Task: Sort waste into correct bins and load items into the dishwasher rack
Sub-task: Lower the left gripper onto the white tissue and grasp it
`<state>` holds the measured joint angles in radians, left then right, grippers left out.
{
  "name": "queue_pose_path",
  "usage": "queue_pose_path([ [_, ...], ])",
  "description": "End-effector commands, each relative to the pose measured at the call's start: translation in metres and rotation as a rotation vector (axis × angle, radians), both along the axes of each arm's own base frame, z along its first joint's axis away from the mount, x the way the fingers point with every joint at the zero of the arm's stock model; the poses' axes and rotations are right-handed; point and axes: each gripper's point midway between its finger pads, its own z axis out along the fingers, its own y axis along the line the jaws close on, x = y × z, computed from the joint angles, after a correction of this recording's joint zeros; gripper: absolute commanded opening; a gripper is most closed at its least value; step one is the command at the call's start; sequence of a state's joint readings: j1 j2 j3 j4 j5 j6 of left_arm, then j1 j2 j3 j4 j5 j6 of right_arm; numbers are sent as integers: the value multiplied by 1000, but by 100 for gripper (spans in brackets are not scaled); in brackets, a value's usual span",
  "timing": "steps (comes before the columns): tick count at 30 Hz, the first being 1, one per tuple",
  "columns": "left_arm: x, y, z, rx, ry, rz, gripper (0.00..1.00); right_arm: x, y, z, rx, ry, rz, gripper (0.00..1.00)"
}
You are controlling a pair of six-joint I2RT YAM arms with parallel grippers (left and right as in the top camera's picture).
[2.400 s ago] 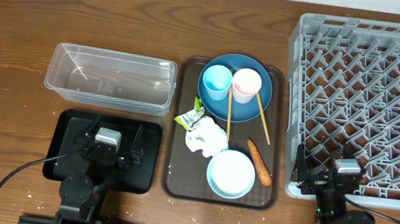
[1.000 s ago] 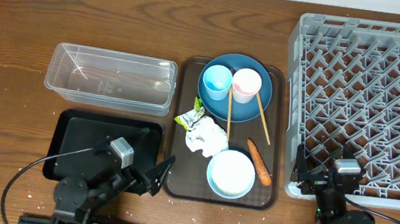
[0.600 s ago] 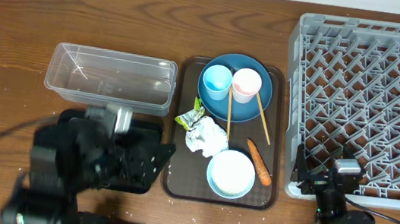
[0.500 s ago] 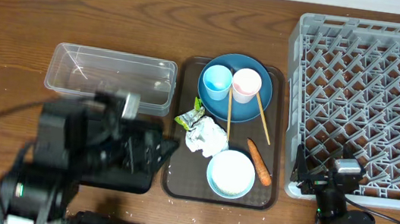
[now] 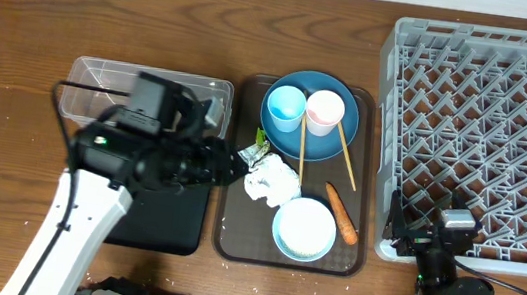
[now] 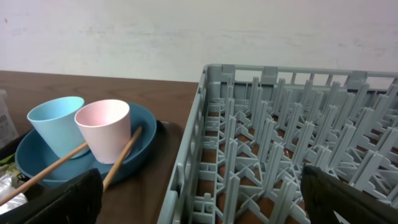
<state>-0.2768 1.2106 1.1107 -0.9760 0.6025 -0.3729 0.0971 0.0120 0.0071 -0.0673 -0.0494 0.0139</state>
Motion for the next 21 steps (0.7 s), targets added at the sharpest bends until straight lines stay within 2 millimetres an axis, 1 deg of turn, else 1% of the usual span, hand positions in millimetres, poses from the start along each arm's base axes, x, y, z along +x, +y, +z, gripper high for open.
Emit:
queue_pose_path([
  [1,6,25,-22,254,-18,139,53,0,-2,0,-8,-1,-6,99],
  [6,3,16,-30,392,-70,178,52,0,-2,0,-8,-1,-6,99],
  [8,6,13,-33,444,-92,207,52,0,-2,0,-8,-1,-6,99],
  [10,8,7,-39,470,-103,216,52,0,-2,0,-8,-1,-6,99],
  [15,14,-16,-63,505,-87,156,52,0,-2,0,-8,-1,-6,99],
  [21,26,-27,-98,561,-49,113,52,0,-2,0,-8,-1,-6,99],
])
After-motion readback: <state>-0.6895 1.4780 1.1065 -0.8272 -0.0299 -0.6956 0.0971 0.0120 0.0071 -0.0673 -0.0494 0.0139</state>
